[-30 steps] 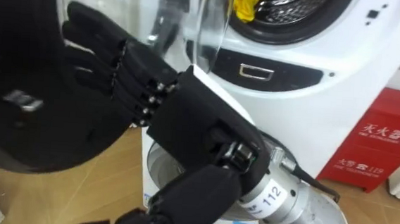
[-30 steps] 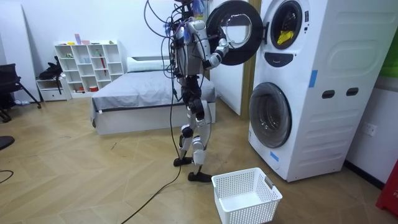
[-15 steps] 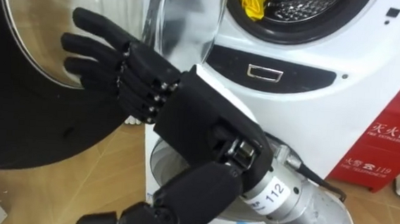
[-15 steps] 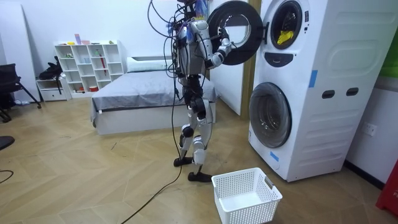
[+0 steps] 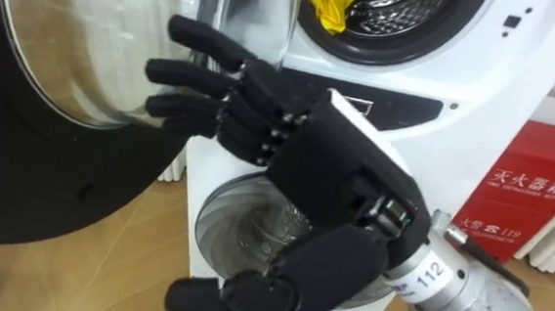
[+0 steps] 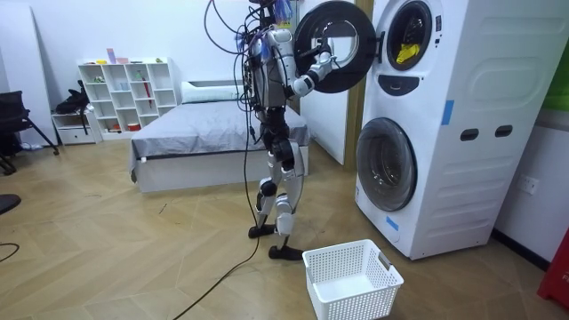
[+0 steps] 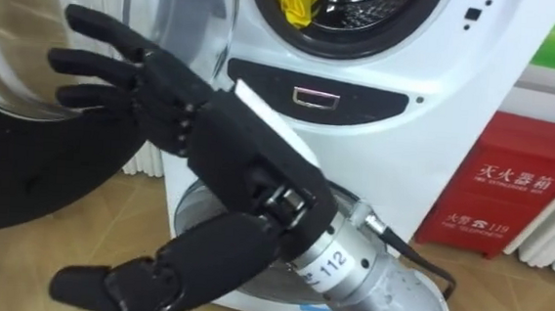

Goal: Pick clothes from washing machine

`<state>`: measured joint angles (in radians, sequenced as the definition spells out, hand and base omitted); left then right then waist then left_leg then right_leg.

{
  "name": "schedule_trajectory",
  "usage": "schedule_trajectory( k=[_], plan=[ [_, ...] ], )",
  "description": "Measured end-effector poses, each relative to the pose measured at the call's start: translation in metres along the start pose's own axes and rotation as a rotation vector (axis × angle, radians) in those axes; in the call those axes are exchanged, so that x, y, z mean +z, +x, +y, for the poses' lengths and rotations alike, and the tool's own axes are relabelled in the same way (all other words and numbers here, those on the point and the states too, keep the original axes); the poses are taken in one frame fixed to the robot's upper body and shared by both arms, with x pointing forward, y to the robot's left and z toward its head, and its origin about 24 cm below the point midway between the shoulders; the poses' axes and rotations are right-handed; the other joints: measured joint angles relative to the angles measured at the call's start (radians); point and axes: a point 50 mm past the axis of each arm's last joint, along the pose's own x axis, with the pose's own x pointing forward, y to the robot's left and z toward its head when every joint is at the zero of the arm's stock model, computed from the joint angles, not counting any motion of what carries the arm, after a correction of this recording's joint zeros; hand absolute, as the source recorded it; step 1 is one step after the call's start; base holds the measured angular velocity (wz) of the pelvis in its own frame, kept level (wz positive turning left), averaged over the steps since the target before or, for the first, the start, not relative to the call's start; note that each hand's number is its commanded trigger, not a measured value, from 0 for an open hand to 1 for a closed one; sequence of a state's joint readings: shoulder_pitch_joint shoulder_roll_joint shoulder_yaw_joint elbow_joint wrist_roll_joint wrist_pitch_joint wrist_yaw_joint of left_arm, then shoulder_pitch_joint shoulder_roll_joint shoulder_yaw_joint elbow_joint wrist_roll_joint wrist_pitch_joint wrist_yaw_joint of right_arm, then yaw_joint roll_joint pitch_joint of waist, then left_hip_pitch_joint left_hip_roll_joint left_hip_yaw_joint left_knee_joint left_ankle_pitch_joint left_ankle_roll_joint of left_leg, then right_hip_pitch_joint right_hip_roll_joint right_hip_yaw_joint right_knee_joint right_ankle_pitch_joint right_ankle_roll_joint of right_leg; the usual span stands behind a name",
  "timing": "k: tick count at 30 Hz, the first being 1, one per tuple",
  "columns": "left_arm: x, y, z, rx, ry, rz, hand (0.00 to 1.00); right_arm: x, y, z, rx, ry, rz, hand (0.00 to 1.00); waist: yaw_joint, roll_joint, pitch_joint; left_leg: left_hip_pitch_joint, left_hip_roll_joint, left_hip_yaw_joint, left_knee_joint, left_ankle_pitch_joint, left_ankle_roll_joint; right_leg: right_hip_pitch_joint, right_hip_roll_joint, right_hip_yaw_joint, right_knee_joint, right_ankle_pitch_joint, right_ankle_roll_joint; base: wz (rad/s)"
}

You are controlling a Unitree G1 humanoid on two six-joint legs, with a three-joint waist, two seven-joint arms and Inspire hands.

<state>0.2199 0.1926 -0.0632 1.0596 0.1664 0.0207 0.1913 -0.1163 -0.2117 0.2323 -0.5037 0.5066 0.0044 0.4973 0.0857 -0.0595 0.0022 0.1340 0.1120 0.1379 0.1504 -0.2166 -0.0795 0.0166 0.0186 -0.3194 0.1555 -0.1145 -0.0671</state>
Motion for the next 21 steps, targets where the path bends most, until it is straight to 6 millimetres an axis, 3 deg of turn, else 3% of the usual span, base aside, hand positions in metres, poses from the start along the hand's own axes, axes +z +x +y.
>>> schedule_trajectory(
  k=[7, 21],
  plan=[
    [-0.004, -0.001, 0.0, 0.003, 0.0, 0.01, 0.0, 0.011, -0.006, -0.011, -0.071, -0.054, -0.023, 0.0, -0.012, -0.005, -0.0038, 0.002, 0.0, 0.019, 0.001, 0.0, 0.0, 0.002, -0.001, 0.004, -0.001, 0.001, 0.001, -0.01],
    [-0.006, 0.0, 0.003, 0.022, -0.057, 0.023, 0.0, 0.025, -0.018, -0.034, -0.263, -0.138, -0.061, 0.0, -0.03, 0.003, -0.0027, 0.011, 0.0, 0.055, 0.001, 0.0, 0.0, 0.001, -0.001, 0.019, -0.002, 0.001, 0.002, -0.04]
  ],
)
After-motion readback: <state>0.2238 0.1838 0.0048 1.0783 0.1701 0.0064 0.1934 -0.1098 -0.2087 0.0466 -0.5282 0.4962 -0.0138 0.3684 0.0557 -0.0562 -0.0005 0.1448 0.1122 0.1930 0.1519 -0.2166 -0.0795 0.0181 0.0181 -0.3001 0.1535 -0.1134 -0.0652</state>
